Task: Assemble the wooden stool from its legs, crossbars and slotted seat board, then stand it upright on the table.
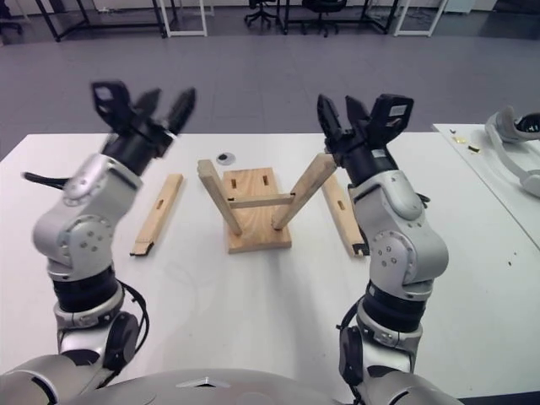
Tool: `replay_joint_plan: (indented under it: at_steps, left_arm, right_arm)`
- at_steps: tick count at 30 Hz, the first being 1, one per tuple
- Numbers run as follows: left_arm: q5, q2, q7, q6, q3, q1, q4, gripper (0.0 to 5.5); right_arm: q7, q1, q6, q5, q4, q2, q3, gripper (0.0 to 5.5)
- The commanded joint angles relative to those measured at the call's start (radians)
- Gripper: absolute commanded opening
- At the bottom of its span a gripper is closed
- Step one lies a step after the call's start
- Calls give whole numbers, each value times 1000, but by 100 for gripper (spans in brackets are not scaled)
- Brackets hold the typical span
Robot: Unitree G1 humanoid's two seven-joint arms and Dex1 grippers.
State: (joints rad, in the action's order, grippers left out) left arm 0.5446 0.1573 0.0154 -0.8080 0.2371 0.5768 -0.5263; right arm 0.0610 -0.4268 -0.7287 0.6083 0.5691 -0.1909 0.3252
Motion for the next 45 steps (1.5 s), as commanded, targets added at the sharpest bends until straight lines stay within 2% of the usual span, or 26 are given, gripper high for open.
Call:
replay_joint_plan:
  at_steps: [1, 4, 6, 9, 10, 12, 17, 21, 24, 28, 30, 33, 36, 40, 43, 45]
  left_arm:
    - [50, 100, 29, -65, 17, 202, -4, 390]
    - [101, 88, 22, -135, -14, 245, -16, 390]
    - [114, 22, 0, -150, -45, 124, -8, 390]
    - [-34, -5, 46, -20, -269, -164, 150, 390]
    - [-105, 3, 79, 56, -358, -213, 240, 390]
    - [-194, 10, 103, 143, -432, -186, 336, 390]
    - [-225, 5, 129, 243, -368, -87, 397, 390]
    - [-191, 11, 130, 227, -309, -55, 322, 390]
    - [-120, 36, 117, 199, -192, -3, 214, 390]
    - [-71, 96, 93, 171, -34, -38, 127, 390]
    - [-89, 118, 85, 144, -19, -132, 109, 390]
    - [-167, 113, 59, 120, -82, -355, 106, 390]
    - [-208, 66, 37, 128, -157, -438, 105, 390]
    - [-221, -8, -7, 60, -255, -378, 24, 390]
    - [-209, -112, -59, -7, -317, -280, 9, 390]
    - [-230, -139, -65, -26, -370, -264, 30, 390]
  right_arm:
    - [41, -259, -49, 95, -39, -174, 74, 277]
    - [62, -325, -116, 112, -134, -236, 39, 277]
    - [62, -181, -164, 139, -184, -169, 3, 277]
    - [75, 128, -68, 6, -267, -98, -145, 277]
    - [81, 187, -32, -16, -284, -66, -183, 277]
    - [92, 183, 14, -42, -283, -43, -247, 277]
    - [93, 61, 74, -24, -291, -39, -185, 277]
    - [80, 20, 114, -19, -280, -23, -162, 277]
    - [47, -20, 175, -3, -239, -33, -70, 277]
    - [-11, 53, 222, -19, -209, -63, 63, 277]
    - [-18, 133, 215, -32, -192, -58, 75, 277]
    - [-9, 262, 190, -88, -199, -58, 5, 277]
    - [14, 297, 192, -137, -229, -57, -69, 277]
    - [0, 265, 123, -197, -182, -65, -193, 277]
    - [-35, 184, 40, -307, -88, -57, -387, 277]
    - [-51, 134, -18, -362, -64, -23, -499, 277]
